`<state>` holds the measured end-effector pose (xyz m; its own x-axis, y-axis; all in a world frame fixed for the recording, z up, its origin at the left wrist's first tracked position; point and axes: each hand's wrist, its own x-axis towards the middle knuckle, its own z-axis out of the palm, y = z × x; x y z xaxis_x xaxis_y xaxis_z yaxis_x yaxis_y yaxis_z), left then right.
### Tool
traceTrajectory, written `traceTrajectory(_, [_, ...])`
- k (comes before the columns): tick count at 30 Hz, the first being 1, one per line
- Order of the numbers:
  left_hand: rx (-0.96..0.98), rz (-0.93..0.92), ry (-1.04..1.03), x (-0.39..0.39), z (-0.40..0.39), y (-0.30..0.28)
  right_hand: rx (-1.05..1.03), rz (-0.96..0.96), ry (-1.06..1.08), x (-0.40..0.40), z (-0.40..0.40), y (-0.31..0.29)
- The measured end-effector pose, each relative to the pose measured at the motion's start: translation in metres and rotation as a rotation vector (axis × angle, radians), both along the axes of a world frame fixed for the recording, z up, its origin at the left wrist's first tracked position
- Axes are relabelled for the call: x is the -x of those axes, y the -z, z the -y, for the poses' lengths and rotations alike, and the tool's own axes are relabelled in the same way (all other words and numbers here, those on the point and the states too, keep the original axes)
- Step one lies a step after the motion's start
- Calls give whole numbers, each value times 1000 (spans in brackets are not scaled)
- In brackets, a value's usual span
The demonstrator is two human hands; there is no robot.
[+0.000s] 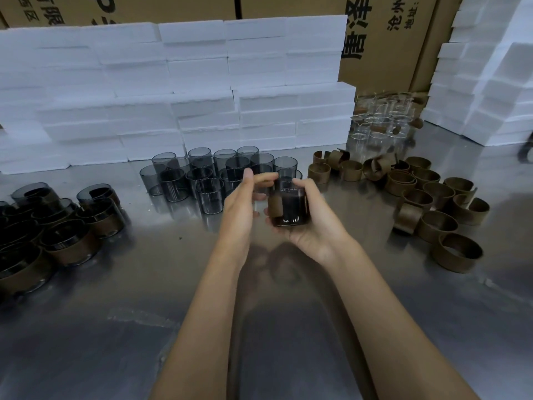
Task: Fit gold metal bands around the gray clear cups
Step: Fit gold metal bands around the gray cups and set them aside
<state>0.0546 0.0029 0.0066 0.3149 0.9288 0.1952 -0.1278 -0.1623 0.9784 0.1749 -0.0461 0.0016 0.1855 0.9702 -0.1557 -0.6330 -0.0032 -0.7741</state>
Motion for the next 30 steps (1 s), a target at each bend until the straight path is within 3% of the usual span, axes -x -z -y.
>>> traceTrajectory(6, [14, -31, 130, 0, -2, 3, -42, 27, 20, -14, 1, 1])
traceTrajectory(14, [-234, -232, 241, -2, 6, 7, -37, 33, 102, -24, 3, -1])
traceTrajectory(21, [-508, -466, 106, -4, 7, 11, 53, 186, 178, -24, -2, 3])
traceTrajectory(30, [-556, -540, 118, 0, 8, 12, 58, 183, 214, -23, -8, 9])
